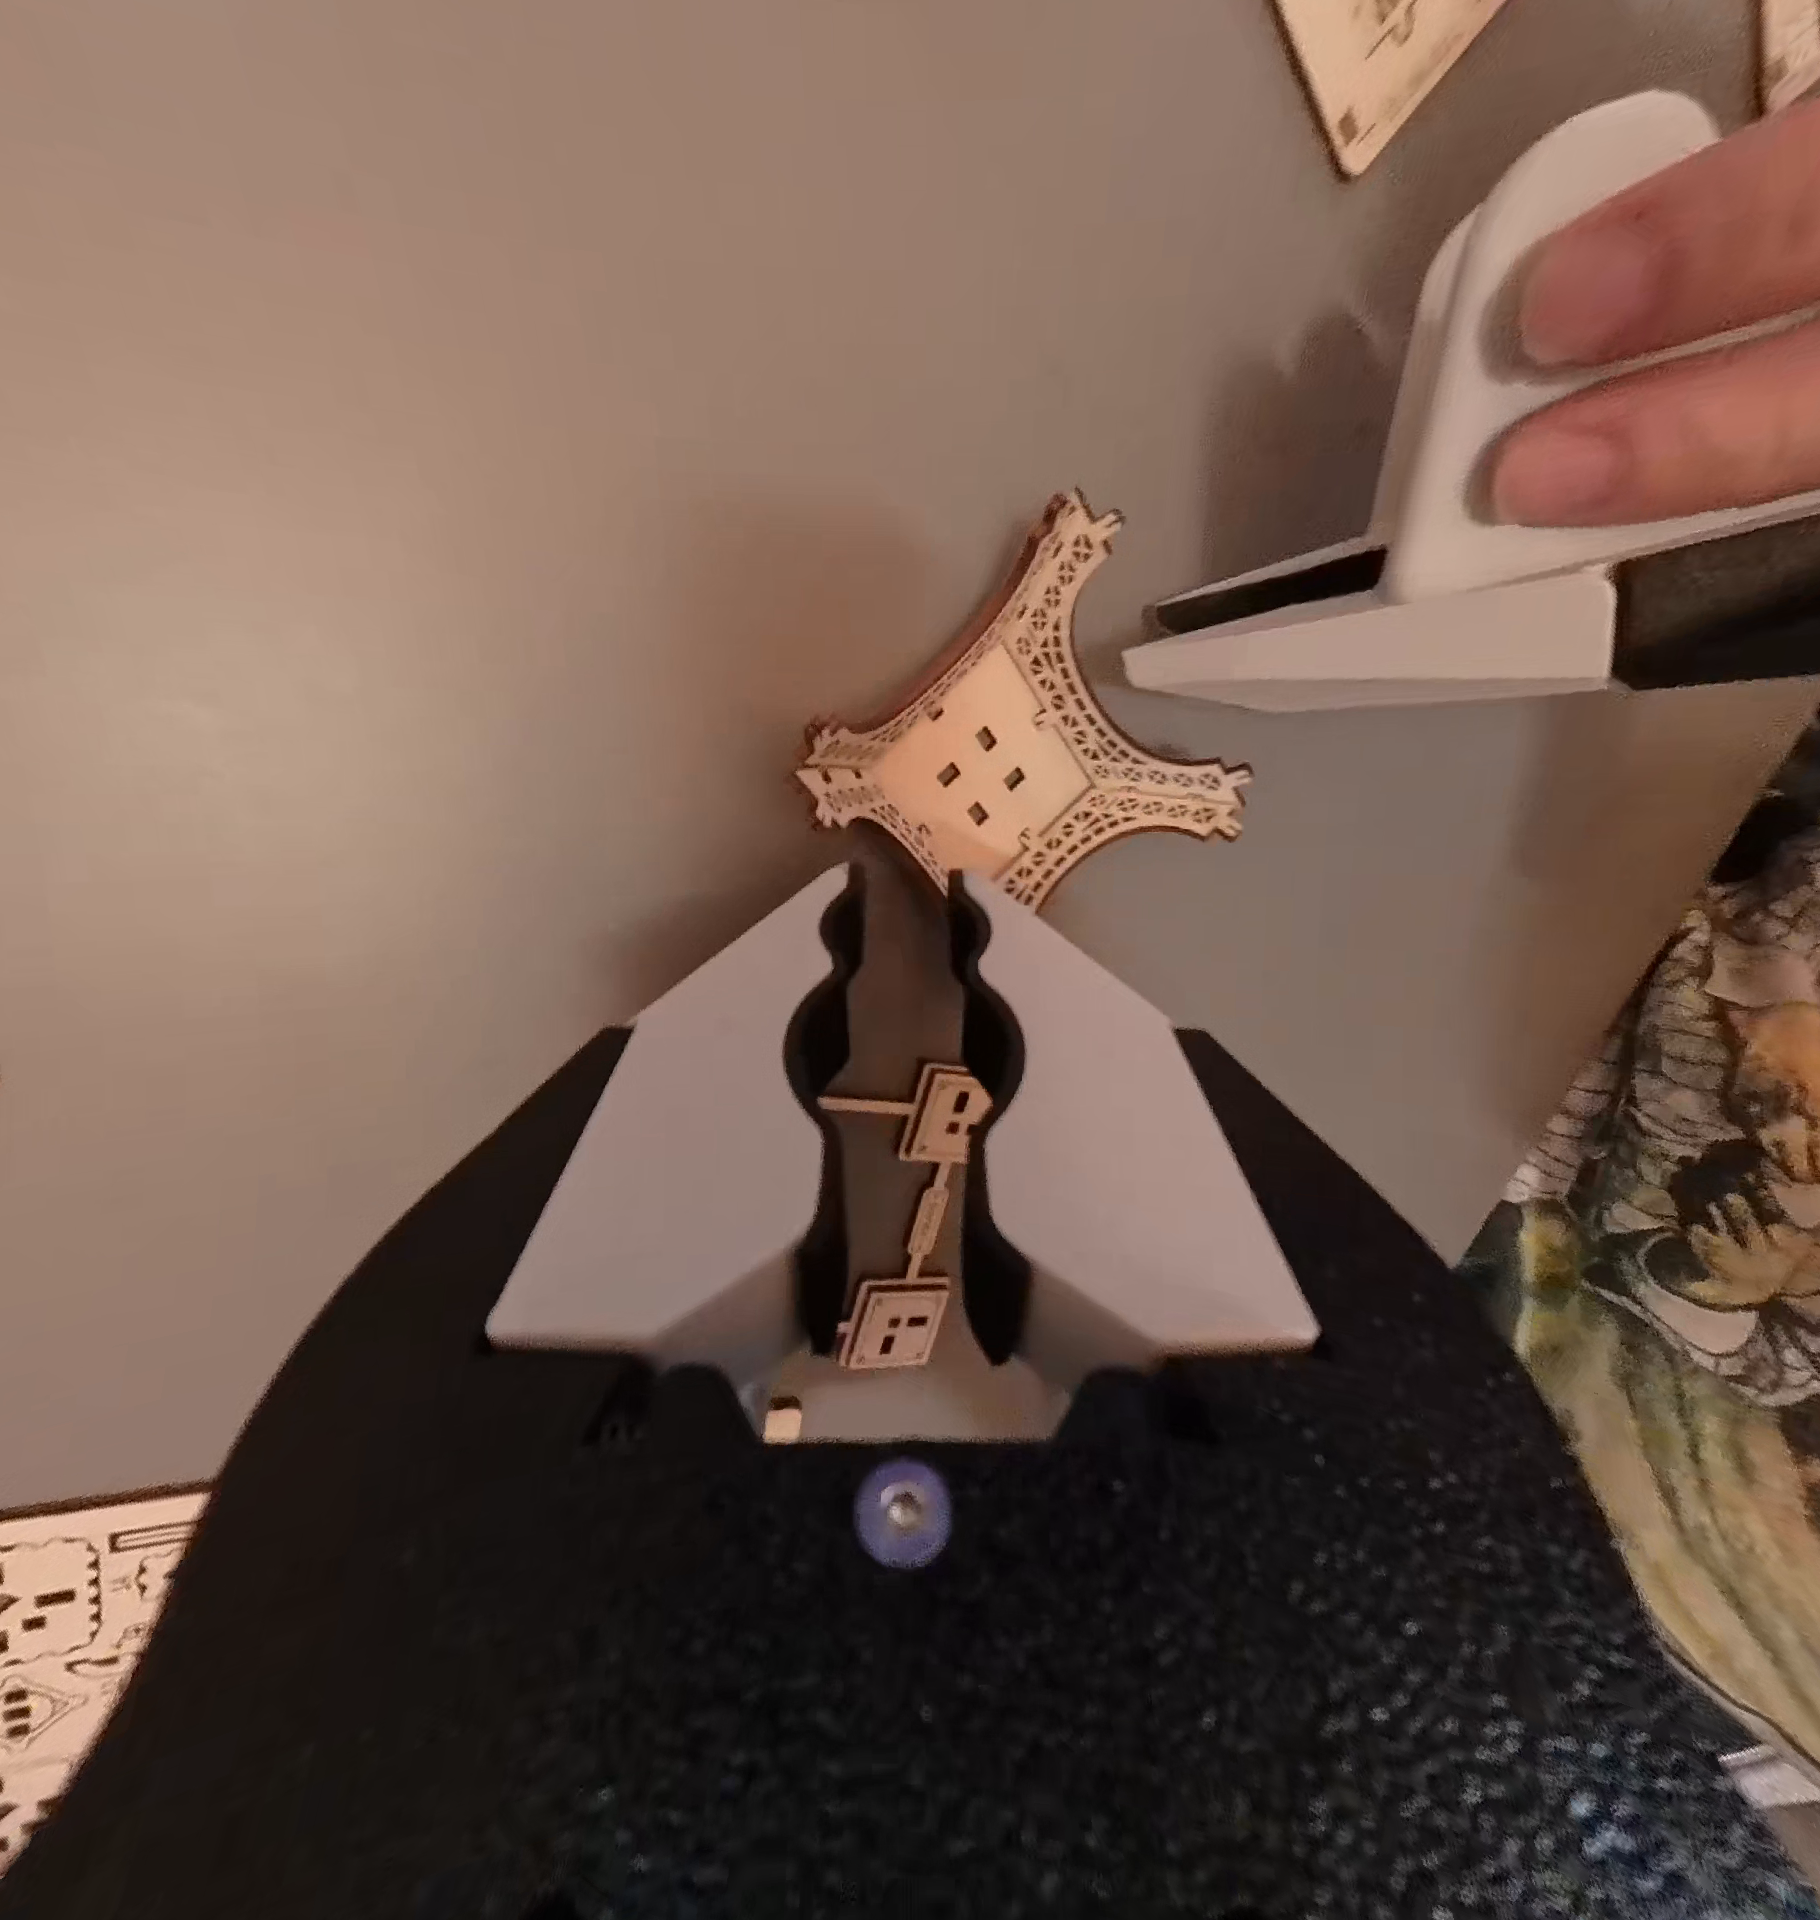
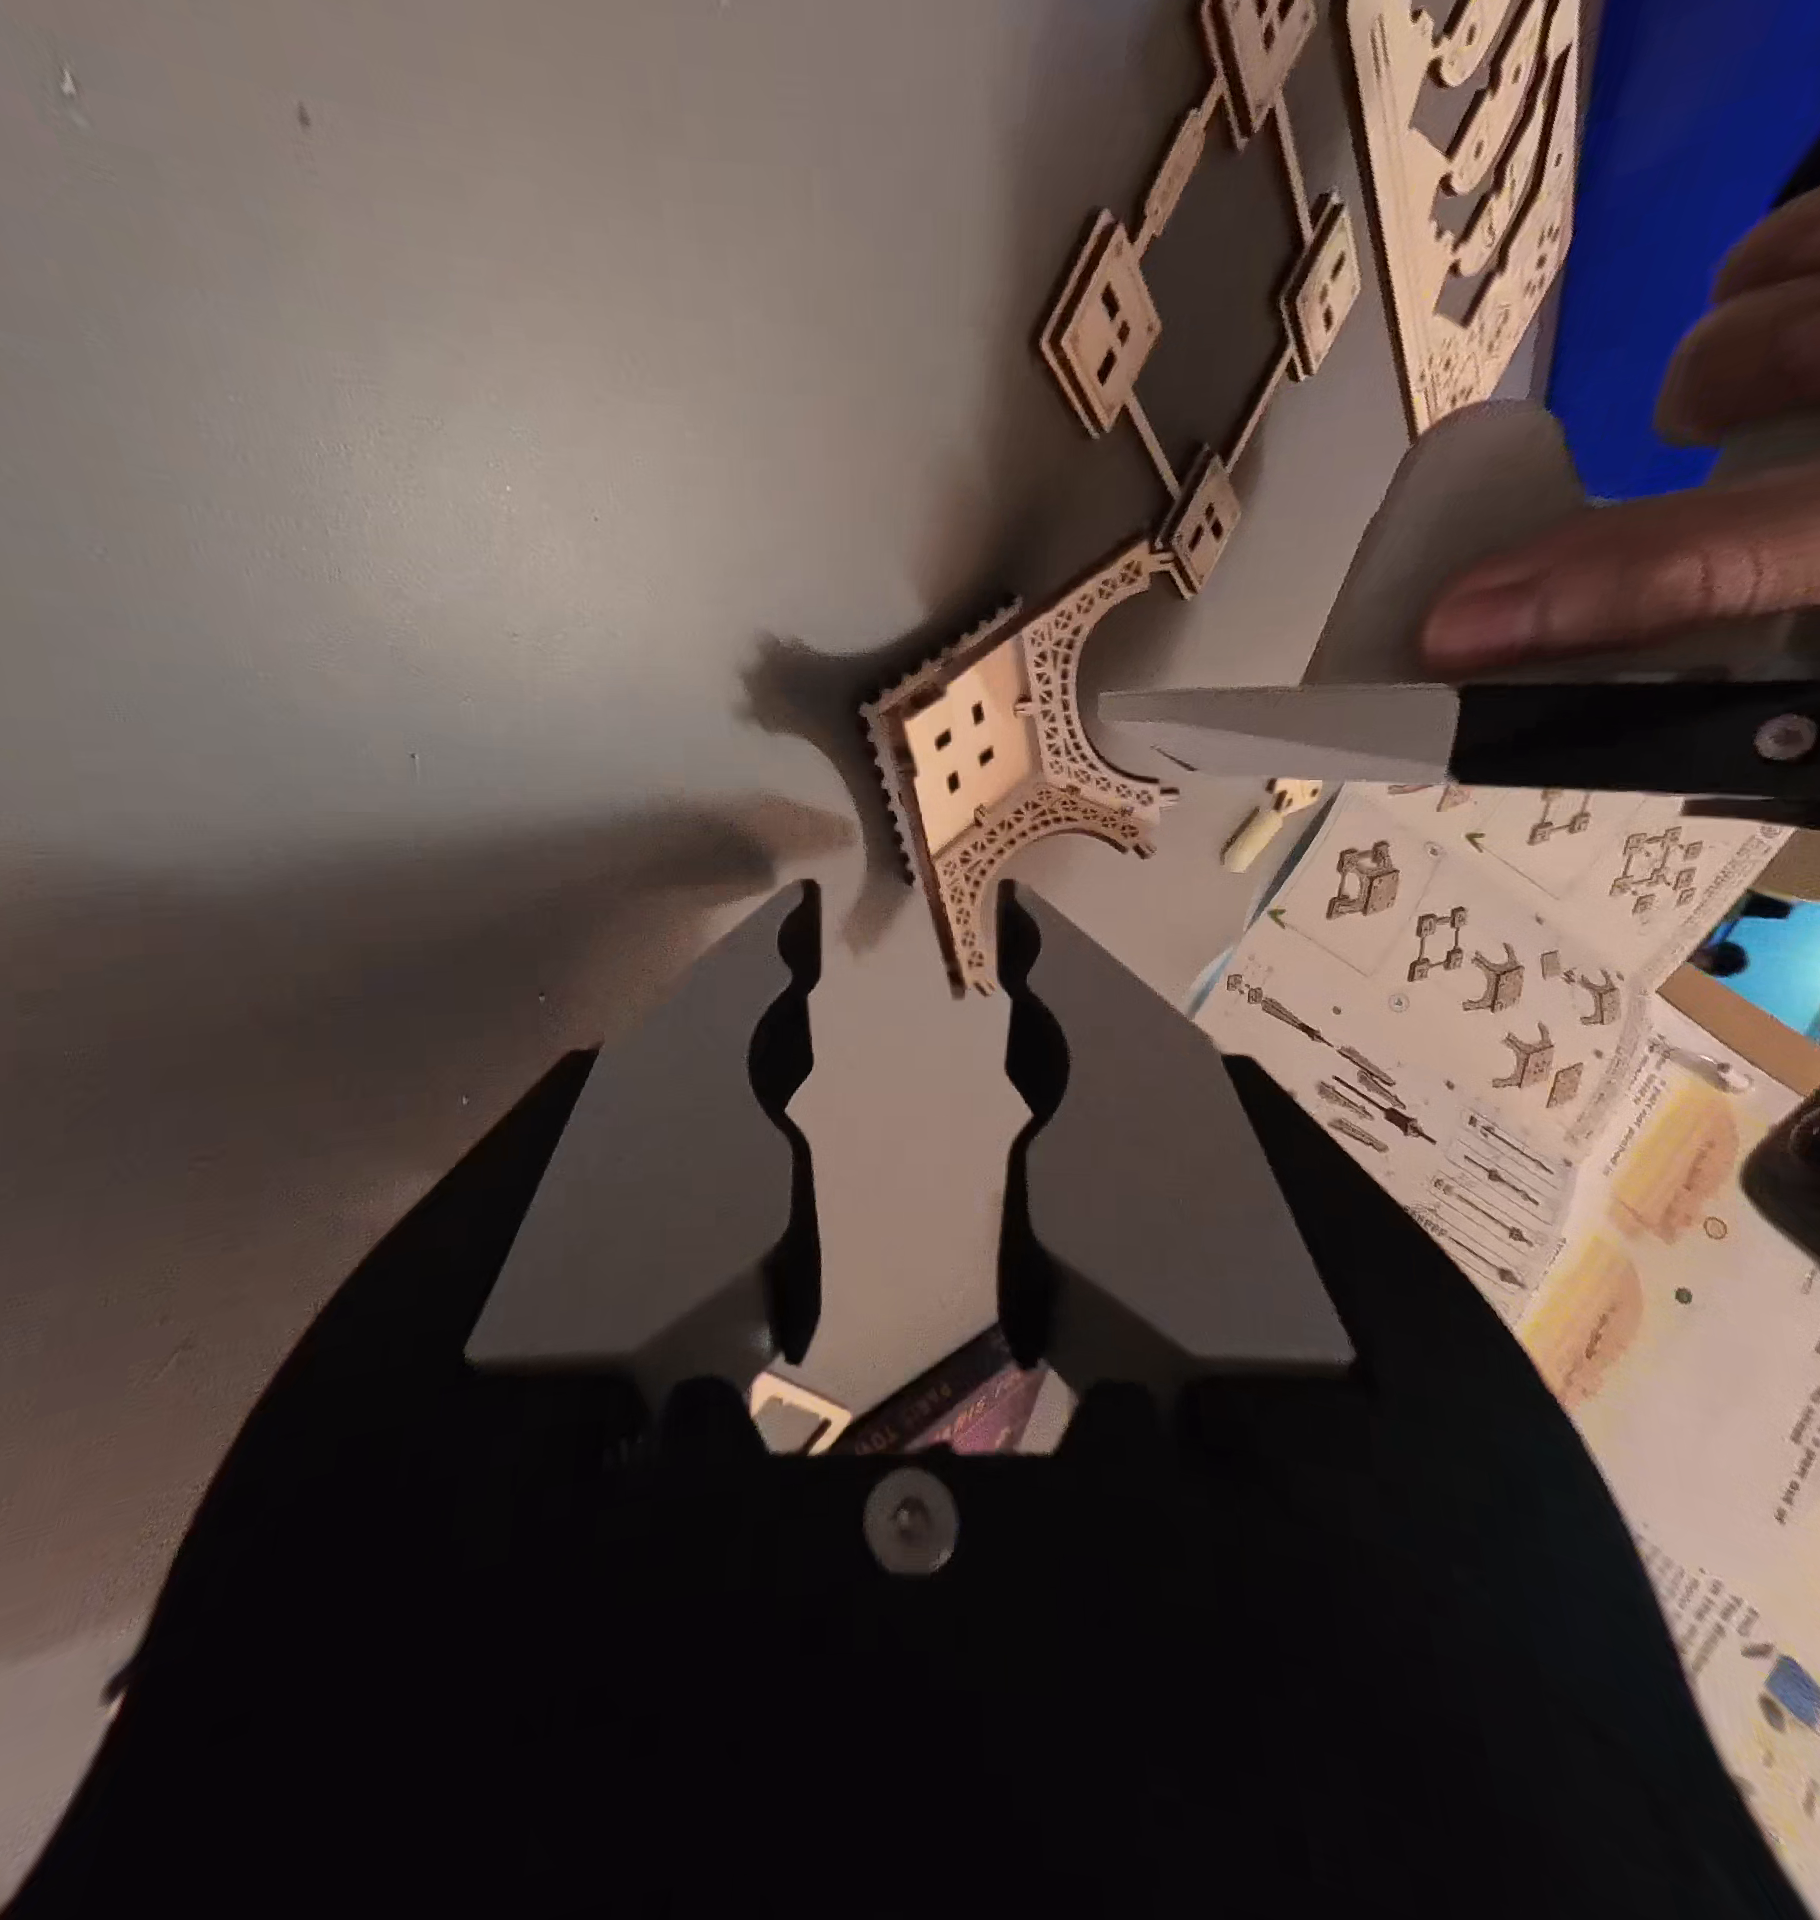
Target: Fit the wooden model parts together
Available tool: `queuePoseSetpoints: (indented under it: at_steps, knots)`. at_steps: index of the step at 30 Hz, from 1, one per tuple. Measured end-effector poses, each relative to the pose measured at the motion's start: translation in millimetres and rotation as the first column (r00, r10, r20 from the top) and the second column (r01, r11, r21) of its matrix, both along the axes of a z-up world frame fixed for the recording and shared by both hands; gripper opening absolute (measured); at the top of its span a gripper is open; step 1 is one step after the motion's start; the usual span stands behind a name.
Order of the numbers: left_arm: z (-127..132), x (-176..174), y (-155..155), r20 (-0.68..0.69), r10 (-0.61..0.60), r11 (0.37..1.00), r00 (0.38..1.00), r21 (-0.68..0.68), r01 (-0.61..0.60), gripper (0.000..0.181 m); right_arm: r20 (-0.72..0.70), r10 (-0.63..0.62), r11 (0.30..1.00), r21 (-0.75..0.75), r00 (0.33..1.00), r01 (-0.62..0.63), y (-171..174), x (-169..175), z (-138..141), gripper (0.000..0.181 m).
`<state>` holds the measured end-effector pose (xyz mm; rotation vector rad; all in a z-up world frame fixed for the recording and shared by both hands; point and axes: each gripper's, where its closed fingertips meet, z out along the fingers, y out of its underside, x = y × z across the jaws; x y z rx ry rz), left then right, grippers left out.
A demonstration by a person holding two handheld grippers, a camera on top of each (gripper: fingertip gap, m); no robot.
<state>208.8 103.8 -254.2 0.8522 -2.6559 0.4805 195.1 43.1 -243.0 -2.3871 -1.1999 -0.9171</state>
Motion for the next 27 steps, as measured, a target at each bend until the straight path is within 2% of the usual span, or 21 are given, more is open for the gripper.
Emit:
queuePoseSetpoints:
  at_steps: [7,8,9,13,15,18,27]
  knots:
    - [-10,-4,-4,0.02,-0.096,0.995,0.995,0.03,0.096,0.004,-0.034,0.003,1.0,0.023,0.999,-0.002,16,6,-17,0.015]
    - [-10,-4,-5,0.023,-0.116,0.993,0.993,0.03,0.115,0.004,-0.058,0.008,1.0,0.024,0.998,-0.007,18,4,-19,0.003]
    - [-10,-3,-5,0.028,-0.136,0.99,0.99,0.032,0.135,0.004,-0.086,0.02,0.999,0.029,0.996,-0.018,19,2,-19,0.002]
    - [-11,-2,-5,0.033,-0.188,0.982,0.982,0.04,0.187,0.004,-0.081,0.039,0.999,0.022,0.996,-0.037,24,0,-21,0.002]
    - [-11,-2,-5,0.038,-0.202,0.979,0.979,0.041,0.2,0.003,-0.072,0.036,0.999,0.041,0.997,-0.033,29,-1,-21,0.012]
    - [-11,-3,-5,0.044,-0.217,0.975,0.975,0.051,0.215,0.002,-0.076,0.043,0.999,-0.003,0.996,-0.043,29,-6,-24,0.004]
    - [-6,-2,-5,-0.015,-0.208,0.975,0.978,0.078,0.208,0.002,-0.098,0.015,0.999,-0.031,0.995,-0.018,31,-8,-23,0.001]
